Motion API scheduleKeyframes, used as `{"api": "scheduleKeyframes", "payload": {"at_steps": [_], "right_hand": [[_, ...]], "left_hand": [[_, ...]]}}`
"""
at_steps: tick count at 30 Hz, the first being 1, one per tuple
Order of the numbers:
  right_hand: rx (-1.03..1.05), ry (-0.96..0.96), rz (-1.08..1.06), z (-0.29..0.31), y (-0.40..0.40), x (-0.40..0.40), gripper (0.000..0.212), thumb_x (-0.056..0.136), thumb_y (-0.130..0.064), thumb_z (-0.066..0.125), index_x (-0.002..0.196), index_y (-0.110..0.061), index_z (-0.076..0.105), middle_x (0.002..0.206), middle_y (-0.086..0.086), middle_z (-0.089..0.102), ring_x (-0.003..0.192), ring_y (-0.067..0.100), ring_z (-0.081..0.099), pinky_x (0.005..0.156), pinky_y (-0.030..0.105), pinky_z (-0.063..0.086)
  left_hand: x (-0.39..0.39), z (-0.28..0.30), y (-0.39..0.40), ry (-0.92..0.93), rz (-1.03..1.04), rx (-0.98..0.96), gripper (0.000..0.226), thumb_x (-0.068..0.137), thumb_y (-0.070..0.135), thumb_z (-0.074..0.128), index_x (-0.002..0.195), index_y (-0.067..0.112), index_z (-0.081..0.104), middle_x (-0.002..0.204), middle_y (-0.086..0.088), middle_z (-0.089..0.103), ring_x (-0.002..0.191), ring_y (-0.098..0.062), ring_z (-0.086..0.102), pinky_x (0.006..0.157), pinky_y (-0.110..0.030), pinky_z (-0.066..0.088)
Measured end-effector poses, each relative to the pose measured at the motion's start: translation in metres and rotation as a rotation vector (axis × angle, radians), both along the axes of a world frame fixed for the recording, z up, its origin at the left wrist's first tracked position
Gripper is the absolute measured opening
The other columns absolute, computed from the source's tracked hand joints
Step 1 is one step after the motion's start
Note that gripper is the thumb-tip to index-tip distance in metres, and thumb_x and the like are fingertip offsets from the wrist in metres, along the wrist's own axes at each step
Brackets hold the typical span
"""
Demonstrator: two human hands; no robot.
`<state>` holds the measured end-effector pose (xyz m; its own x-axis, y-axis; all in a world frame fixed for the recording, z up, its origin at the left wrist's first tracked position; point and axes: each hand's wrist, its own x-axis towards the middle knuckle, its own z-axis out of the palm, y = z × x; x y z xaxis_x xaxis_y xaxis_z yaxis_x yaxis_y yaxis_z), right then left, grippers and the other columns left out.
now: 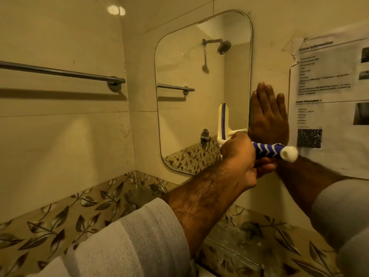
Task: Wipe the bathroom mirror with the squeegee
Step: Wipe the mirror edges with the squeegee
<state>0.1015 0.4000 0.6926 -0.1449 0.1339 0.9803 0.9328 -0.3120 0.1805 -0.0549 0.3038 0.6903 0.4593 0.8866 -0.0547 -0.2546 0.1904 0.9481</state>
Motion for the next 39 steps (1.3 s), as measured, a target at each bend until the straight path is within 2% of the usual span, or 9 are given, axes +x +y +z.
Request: {"api": "scheduleKeyframes", "payload": {"at_steps": [7,13,17,22,26,29,33,36,39], "right_hand": [[0.028,0.013,0.045,0.0,0.0,-0.001,0.065,0.088,0.002,0.055,0.15,0.003,0.036,0.161,0.021,0.028,0.15,0.036,0.024,0.123,0.05,0.011],[0.011,0.045,0.081,0.0,-0.001,-0.003,0.052,0.101,-0.008,0.039,0.152,0.001,0.035,0.162,0.019,0.027,0.151,0.035,0.022,0.124,0.049,0.009],[0.008,0.026,0.074,0.0,-0.003,-0.002,0.054,0.1,-0.007,0.044,0.152,0.002,0.033,0.162,0.02,0.025,0.152,0.035,0.02,0.124,0.047,0.005],[-0.046,0.025,0.058,0.0,-0.006,-0.004,0.06,0.097,-0.01,0.04,0.154,0.002,0.027,0.164,0.021,0.018,0.153,0.035,0.012,0.125,0.046,-0.001],[-0.12,0.05,0.061,0.001,-0.011,-0.004,0.082,0.089,-0.021,0.066,0.154,0.004,0.023,0.164,0.021,0.01,0.154,0.036,0.008,0.125,0.05,0.002],[-0.091,0.033,0.059,0.001,-0.01,-0.005,0.072,0.093,-0.026,0.051,0.154,0.005,0.026,0.164,0.022,0.016,0.153,0.036,0.009,0.125,0.047,-0.001],[-0.029,0.033,0.055,-0.001,-0.006,-0.004,0.069,0.09,0.003,0.055,0.153,0.004,0.027,0.163,0.022,0.018,0.153,0.036,0.011,0.124,0.044,-0.005],[-0.013,0.035,0.041,-0.002,-0.005,-0.002,0.071,0.089,0.005,0.054,0.154,0.002,0.026,0.164,0.021,0.018,0.153,0.035,0.011,0.124,0.044,-0.005],[-0.029,0.044,0.039,-0.002,-0.004,-0.002,0.073,0.089,0.003,0.055,0.155,0.001,0.025,0.164,0.02,0.016,0.154,0.035,0.01,0.124,0.047,0.0]], "left_hand": [[-0.015,-0.001,-0.023,0.083,-0.086,0.059,0.037,0.102,0.039,0.027,0.094,0.012,0.05,0.031,0.004,0.05,0.025,-0.005,0.047,0.032,-0.013,0.04],[-0.014,-0.002,-0.031,0.097,-0.154,0.009,0.042,0.102,0.037,0.028,0.073,0.015,0.049,0.032,0.002,0.05,0.028,-0.005,0.047,0.031,-0.011,0.038],[-0.023,-0.004,-0.027,0.064,-0.148,-0.041,0.032,0.101,0.04,0.034,0.081,0.019,0.048,0.064,-0.004,0.052,0.051,-0.011,0.052,0.031,-0.012,0.039],[-0.053,-0.007,-0.006,0.012,-0.074,0.018,0.036,0.098,0.043,0.04,0.072,0.019,0.045,0.034,0.006,0.046,0.03,-0.007,0.049,0.037,-0.017,0.04],[-0.085,-0.01,0.031,-0.052,0.098,-0.005,0.031,0.098,0.044,0.043,0.096,0.015,0.055,0.055,-0.001,0.055,0.034,-0.01,0.054,0.035,-0.017,0.043],[-0.102,-0.02,0.068,-0.051,0.28,-0.007,0.03,0.099,0.039,0.038,0.093,0.014,0.052,0.054,-0.002,0.055,0.041,-0.011,0.056,0.044,-0.021,0.047],[-0.112,-0.042,0.13,-0.014,0.467,-0.028,0.047,0.098,0.038,0.032,0.109,0.002,0.058,0.063,-0.01,0.062,0.031,-0.01,0.05,0.037,-0.019,0.045],[-0.111,-0.059,0.166,-0.012,0.538,-0.079,0.054,0.096,0.038,0.03,0.116,-0.004,0.058,0.081,-0.02,0.072,0.03,-0.012,0.051,0.038,-0.022,0.047],[-0.102,-0.072,0.181,0.002,0.535,-0.103,0.054,0.096,0.035,0.028,0.116,-0.005,0.058,0.07,-0.018,0.071,0.028,-0.012,0.048,0.038,-0.022,0.047]]}}
